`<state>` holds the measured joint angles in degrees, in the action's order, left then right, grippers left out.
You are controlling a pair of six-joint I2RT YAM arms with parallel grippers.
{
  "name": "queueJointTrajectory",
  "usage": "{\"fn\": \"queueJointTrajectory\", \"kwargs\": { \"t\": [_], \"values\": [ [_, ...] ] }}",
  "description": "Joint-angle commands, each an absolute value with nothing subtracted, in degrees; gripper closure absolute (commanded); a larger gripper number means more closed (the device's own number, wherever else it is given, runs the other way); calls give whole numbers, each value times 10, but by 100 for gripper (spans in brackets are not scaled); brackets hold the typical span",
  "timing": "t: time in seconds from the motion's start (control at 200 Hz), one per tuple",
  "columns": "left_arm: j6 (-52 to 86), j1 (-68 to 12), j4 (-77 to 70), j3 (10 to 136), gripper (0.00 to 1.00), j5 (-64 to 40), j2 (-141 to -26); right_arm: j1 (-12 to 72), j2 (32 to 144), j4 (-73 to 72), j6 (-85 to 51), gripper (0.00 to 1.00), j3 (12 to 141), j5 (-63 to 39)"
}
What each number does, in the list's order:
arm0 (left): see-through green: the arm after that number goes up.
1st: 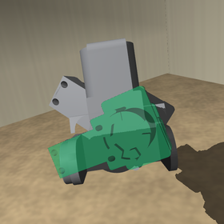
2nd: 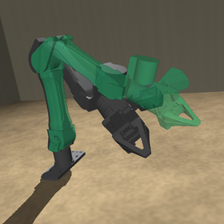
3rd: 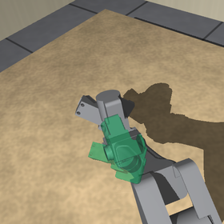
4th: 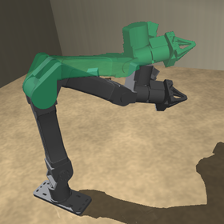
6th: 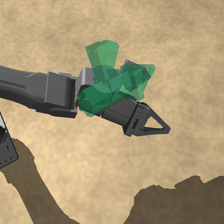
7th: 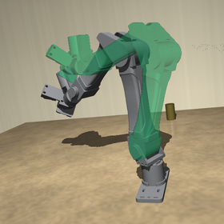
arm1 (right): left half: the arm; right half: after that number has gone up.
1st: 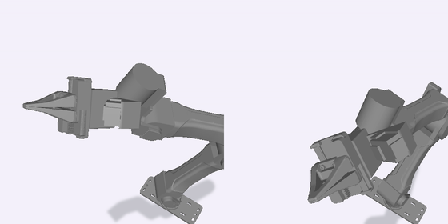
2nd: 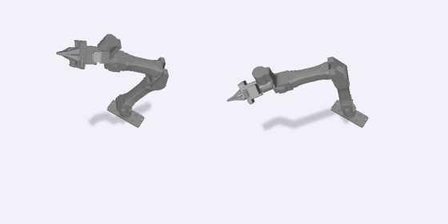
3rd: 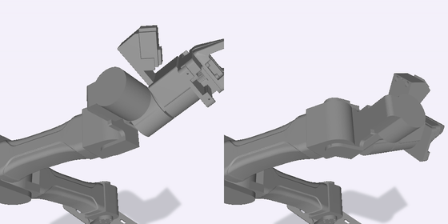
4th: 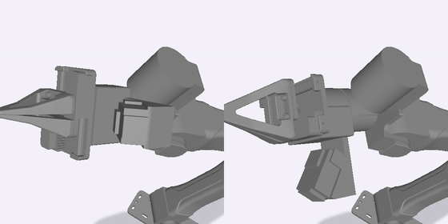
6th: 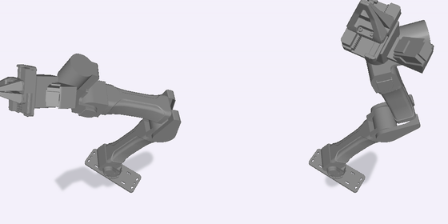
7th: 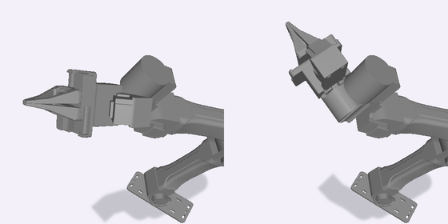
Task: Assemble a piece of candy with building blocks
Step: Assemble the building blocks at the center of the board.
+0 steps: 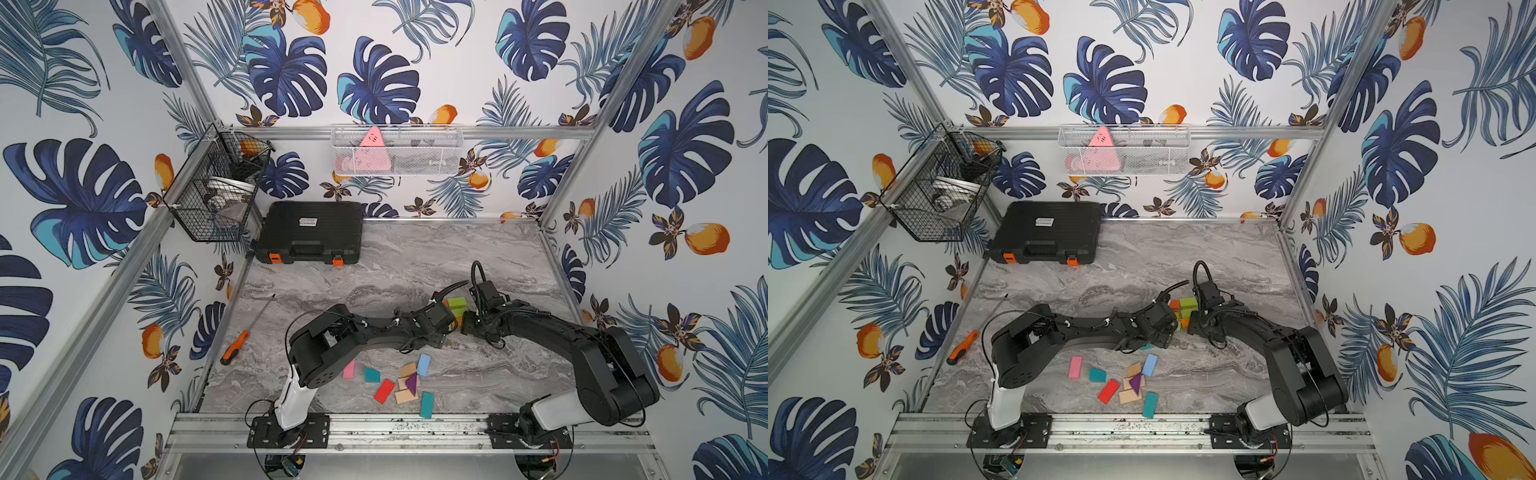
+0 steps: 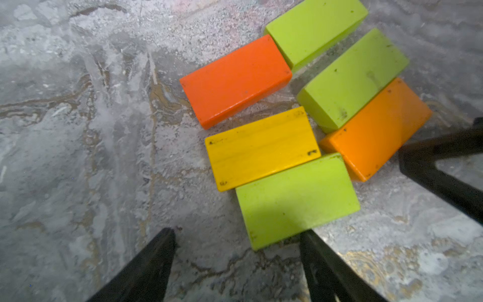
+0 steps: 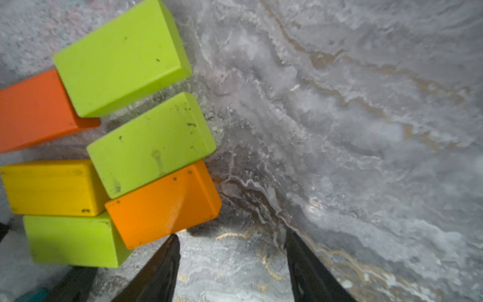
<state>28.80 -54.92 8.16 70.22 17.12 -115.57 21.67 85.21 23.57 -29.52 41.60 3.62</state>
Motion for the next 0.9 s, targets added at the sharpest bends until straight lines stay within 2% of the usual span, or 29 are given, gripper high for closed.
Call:
{"fn": "queueJointTrajectory", "kwargs": {
  "t": [0.0, 0.896],
  "values": [
    [315, -546, 133, 698, 22, 142, -1164, 218, 855, 252, -301, 34, 408, -3],
    [337, -545, 126, 708, 24, 136, -1178, 209, 862, 236, -303, 33, 410, -13]
  ]
}}
